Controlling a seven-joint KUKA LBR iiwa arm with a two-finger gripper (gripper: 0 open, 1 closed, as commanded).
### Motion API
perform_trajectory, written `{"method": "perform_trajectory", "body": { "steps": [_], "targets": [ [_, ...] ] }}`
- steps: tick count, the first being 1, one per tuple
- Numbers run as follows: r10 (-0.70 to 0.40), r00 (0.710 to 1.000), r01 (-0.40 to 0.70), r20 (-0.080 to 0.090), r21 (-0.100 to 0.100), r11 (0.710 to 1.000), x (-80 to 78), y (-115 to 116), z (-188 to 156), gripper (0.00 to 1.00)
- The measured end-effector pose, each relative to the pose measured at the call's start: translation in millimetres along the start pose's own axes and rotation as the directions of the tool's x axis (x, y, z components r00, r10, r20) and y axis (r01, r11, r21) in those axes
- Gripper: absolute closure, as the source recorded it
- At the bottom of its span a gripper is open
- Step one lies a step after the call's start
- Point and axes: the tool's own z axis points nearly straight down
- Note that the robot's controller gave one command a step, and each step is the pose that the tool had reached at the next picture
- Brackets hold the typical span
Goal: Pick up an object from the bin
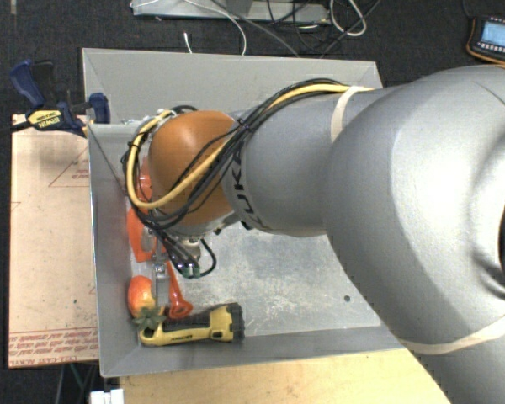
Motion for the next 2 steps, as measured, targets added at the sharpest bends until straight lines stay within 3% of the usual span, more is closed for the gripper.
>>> {"method": "perform_trajectory", "body": {
  "steps": [1,2],
  "targets": [
    [0.000,1.000,0.000,0.016,-0.005,1.000,1.4,1.5,-56.7,0.00],
    [-0.435,0.901,0.435,-0.006,-0.001,0.901,-0.1,-11.9,-5.1,0.00]
  ]
}}
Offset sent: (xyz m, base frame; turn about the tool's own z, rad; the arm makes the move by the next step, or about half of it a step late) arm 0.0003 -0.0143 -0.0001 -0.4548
